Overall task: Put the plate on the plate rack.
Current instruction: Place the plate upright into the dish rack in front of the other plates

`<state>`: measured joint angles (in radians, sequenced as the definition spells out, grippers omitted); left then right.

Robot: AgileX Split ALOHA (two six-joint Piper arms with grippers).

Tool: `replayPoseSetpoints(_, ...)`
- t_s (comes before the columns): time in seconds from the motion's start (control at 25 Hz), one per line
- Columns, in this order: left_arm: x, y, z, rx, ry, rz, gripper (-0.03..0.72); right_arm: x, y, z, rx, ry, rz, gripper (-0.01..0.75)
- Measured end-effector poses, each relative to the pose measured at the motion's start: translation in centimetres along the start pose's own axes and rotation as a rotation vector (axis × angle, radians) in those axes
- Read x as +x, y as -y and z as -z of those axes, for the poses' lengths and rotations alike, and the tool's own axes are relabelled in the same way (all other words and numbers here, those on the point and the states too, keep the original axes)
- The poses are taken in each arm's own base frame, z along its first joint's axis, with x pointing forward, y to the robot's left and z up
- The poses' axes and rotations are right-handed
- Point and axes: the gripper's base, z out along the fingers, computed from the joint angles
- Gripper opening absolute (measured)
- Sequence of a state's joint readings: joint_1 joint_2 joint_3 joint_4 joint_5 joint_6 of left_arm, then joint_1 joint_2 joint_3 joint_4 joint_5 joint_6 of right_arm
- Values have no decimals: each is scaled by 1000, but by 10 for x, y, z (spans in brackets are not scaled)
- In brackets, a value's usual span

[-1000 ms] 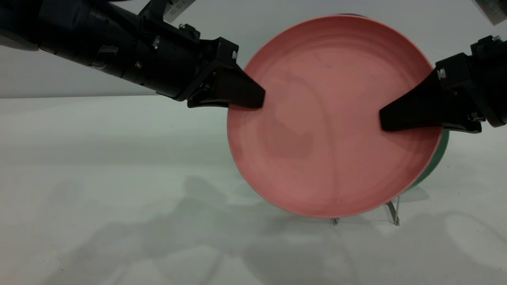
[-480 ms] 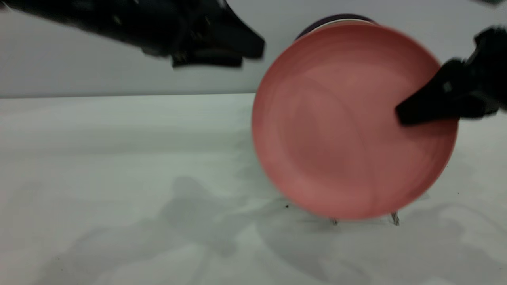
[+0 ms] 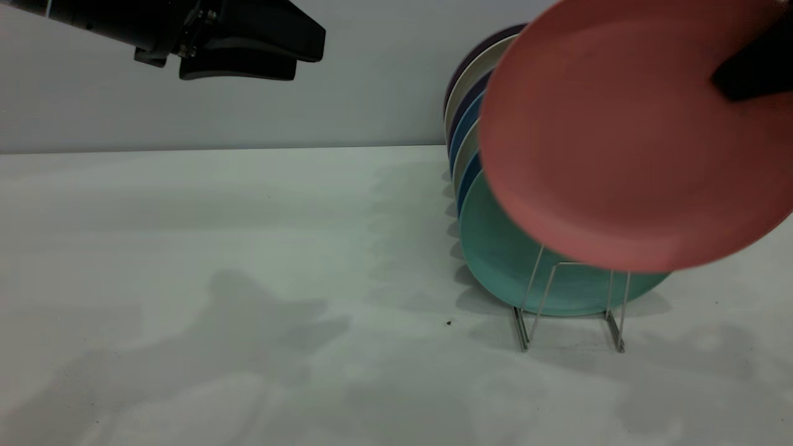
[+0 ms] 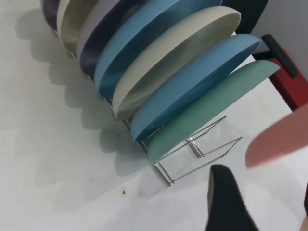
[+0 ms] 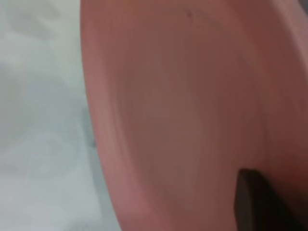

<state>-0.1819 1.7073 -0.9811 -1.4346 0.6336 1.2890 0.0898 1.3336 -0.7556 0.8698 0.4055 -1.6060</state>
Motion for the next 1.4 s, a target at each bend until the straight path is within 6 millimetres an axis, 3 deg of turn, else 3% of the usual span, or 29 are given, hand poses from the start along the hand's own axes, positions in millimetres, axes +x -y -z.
replayPoseSetpoints(0.16,-1,1,1,8,1,-2,427,-6,1,2,36,9,92,94)
replayPoseSetpoints(0.52,-1,2,1,8,4,0,427,-24,-18,-3,10,46,347,94)
replayPoseSetpoints(0.92,-1,2,1,8,5,1,427,-25,-12,-3,61,41,404,93)
replayPoseSetpoints(1.4,-1,2,1,8,5,2,427,-15,-8,-26,71,-18,419,93)
